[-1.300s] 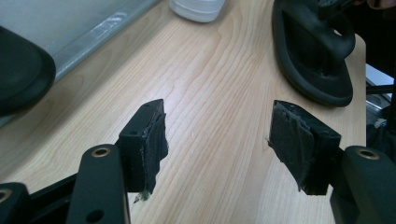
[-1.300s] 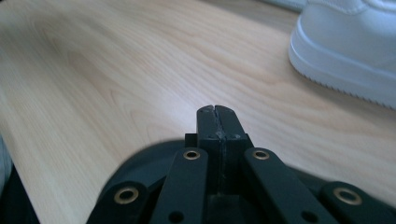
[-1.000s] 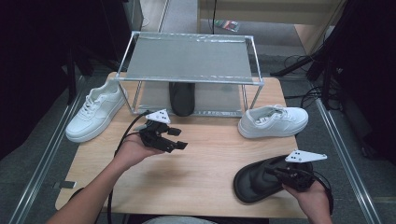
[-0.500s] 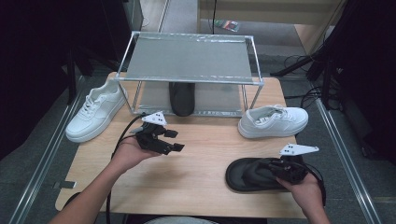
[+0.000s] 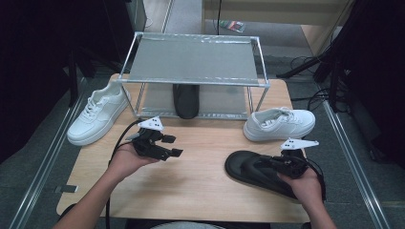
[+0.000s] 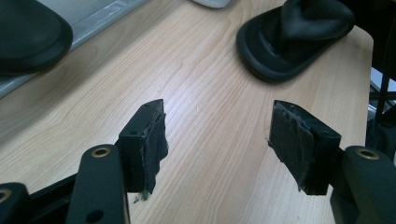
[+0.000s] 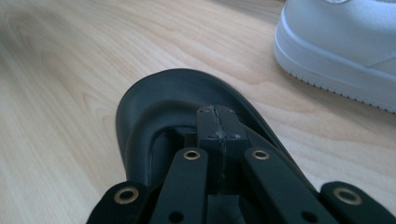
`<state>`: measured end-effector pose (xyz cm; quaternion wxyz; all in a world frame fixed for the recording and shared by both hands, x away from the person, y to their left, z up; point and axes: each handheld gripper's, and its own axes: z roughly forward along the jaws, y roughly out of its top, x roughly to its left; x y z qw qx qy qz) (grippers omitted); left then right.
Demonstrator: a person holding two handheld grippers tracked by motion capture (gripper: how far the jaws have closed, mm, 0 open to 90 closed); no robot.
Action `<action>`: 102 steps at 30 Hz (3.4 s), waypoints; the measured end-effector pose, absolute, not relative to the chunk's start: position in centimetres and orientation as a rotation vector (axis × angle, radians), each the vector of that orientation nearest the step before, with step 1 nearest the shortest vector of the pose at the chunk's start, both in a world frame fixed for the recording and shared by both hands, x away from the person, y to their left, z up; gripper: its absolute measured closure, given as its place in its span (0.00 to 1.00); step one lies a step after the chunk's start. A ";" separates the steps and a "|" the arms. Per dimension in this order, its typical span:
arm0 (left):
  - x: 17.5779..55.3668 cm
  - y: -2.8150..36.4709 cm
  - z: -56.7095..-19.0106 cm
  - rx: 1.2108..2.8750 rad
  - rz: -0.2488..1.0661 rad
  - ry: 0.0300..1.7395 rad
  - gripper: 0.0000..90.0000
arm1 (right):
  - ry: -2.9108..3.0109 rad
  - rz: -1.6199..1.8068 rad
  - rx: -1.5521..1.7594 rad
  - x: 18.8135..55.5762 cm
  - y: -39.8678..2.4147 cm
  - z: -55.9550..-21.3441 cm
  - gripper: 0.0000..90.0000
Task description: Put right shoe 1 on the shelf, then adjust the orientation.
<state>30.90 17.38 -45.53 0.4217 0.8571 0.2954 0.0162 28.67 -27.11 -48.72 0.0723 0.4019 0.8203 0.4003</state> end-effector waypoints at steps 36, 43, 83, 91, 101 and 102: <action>31.9 16.4 -45.3 2.134 0.045 0.704 0.41 | 2.465 1.267 1.222 27.3 -24.7 -49.1 0.75; 32.4 15.7 -45.3 2.136 0.038 0.684 0.41 | 2.511 1.241 1.228 27.2 -24.4 -49.9 0.76; 31.3 17.1 -45.1 2.109 0.060 0.727 0.42 | 2.610 1.341 1.257 28.7 -17.8 -46.2 0.90; 30.4 18.1 -45.2 2.099 0.076 0.759 0.42 | 2.664 1.364 1.214 30.1 -14.4 -46.2 0.90; 29.3 19.2 -45.1 2.063 0.123 0.805 0.43 | 2.737 1.373 1.123 32.4 -9.7 -47.1 0.89; 29.3 19.3 -45.0 2.046 0.124 0.808 0.44 | 2.741 1.367 1.119 32.7 -9.3 -47.3 0.89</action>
